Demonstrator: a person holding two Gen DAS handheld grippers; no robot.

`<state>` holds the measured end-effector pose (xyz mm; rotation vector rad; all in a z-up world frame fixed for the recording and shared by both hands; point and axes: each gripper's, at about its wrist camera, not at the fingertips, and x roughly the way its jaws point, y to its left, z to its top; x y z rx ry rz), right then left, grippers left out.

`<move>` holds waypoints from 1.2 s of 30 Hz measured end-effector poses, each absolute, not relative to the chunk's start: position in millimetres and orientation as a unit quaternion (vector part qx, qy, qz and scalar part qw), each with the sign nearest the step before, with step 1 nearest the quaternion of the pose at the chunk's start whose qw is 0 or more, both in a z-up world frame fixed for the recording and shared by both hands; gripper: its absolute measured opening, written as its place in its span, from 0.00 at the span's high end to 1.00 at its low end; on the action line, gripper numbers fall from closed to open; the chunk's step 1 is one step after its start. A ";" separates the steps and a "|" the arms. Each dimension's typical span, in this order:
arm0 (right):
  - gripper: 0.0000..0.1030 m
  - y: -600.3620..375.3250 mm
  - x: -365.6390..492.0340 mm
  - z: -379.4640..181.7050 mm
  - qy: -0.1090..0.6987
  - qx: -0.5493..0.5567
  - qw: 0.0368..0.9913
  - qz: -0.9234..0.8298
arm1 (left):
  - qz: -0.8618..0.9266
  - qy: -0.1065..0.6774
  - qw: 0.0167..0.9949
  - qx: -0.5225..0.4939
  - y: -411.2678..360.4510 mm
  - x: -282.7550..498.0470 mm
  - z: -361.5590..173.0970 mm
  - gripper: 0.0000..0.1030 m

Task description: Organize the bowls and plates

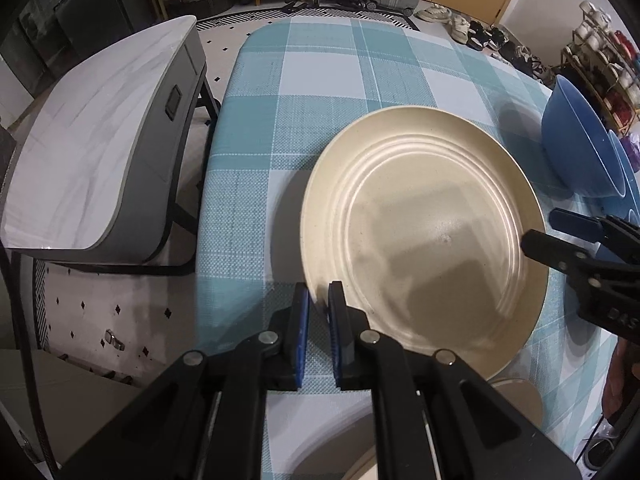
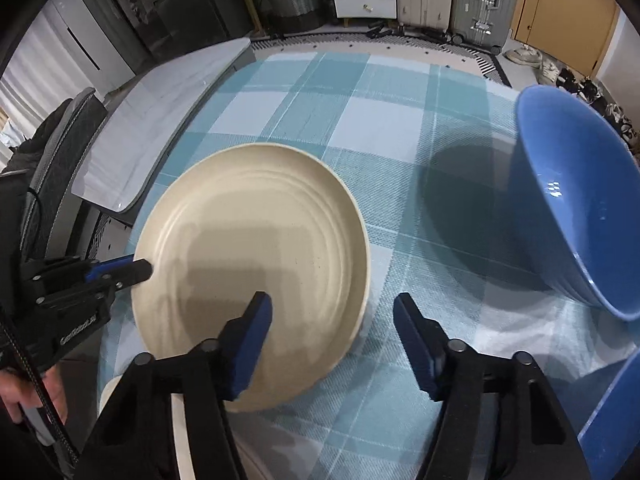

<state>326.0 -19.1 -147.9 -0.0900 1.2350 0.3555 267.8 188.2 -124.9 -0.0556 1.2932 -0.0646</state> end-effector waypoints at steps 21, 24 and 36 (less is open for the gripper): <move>0.90 -38.8 336.0 -172.3 0.577 0.013 0.797 0.179 | -0.032 0.611 0.788 -0.070 194.0 268.0 -132.7 0.90; 0.91 -39.2 335.5 -170.3 0.572 0.014 0.801 0.177 | -0.030 0.616 0.783 -0.080 195.7 269.4 -132.8 0.90; 0.92 -36.3 332.8 -151.4 0.562 0.008 0.808 0.175 | -0.016 0.606 0.790 -0.091 199.3 269.7 -119.9 0.90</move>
